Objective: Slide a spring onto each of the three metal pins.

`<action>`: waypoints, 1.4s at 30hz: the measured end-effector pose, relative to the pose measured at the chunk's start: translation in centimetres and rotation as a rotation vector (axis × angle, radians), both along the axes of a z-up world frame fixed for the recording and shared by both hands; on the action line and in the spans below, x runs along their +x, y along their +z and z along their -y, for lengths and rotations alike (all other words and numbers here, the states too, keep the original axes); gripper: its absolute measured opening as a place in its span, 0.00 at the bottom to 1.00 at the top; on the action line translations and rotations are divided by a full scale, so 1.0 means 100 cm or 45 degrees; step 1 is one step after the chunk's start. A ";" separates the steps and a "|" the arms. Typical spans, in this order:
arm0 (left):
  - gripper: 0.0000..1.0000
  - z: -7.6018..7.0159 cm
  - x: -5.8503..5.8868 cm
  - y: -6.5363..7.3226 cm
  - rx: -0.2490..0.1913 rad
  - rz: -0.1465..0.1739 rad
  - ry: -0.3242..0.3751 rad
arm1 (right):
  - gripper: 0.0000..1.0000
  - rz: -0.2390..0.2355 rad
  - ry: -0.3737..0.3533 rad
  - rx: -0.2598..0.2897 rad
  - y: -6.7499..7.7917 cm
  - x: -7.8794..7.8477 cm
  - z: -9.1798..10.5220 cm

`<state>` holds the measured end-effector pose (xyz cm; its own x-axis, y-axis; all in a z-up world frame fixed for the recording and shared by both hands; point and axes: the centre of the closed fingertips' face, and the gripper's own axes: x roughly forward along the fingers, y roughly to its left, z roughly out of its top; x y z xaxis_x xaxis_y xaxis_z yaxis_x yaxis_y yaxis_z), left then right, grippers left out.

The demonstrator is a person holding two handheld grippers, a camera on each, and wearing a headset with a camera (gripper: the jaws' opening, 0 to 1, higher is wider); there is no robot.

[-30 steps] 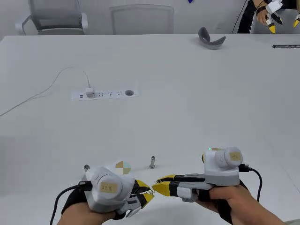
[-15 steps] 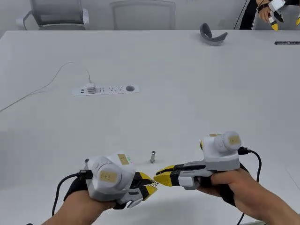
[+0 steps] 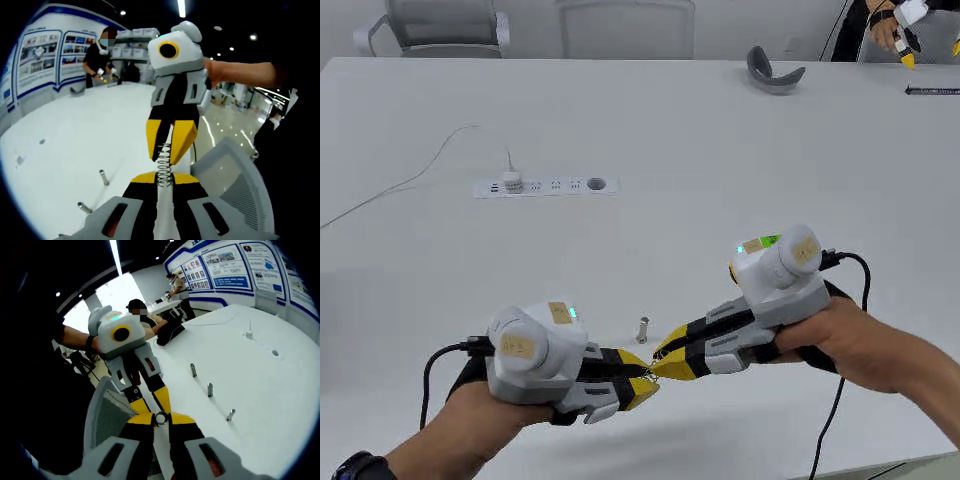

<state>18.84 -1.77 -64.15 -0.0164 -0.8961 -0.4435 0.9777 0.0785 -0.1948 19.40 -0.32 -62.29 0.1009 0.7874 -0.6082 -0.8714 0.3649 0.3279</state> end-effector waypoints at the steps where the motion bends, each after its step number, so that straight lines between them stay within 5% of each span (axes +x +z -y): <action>1: 0.10 0.001 0.000 0.001 -0.004 0.000 -0.007 | 0.13 0.012 0.033 -0.021 0.000 -0.001 0.000; 10: 0.10 0.004 -0.004 0.006 -0.036 -0.011 -0.053 | 0.13 0.071 0.240 -0.125 -0.004 -0.009 -0.004; 19: 0.10 0.002 -0.012 0.007 -0.037 -0.015 -0.115 | 0.13 0.056 0.332 -0.133 -0.004 -0.016 -0.006; 42: 0.16 -0.017 0.002 -0.008 -0.017 -0.026 0.054 | 0.13 0.060 0.138 -0.095 -0.013 -0.002 0.013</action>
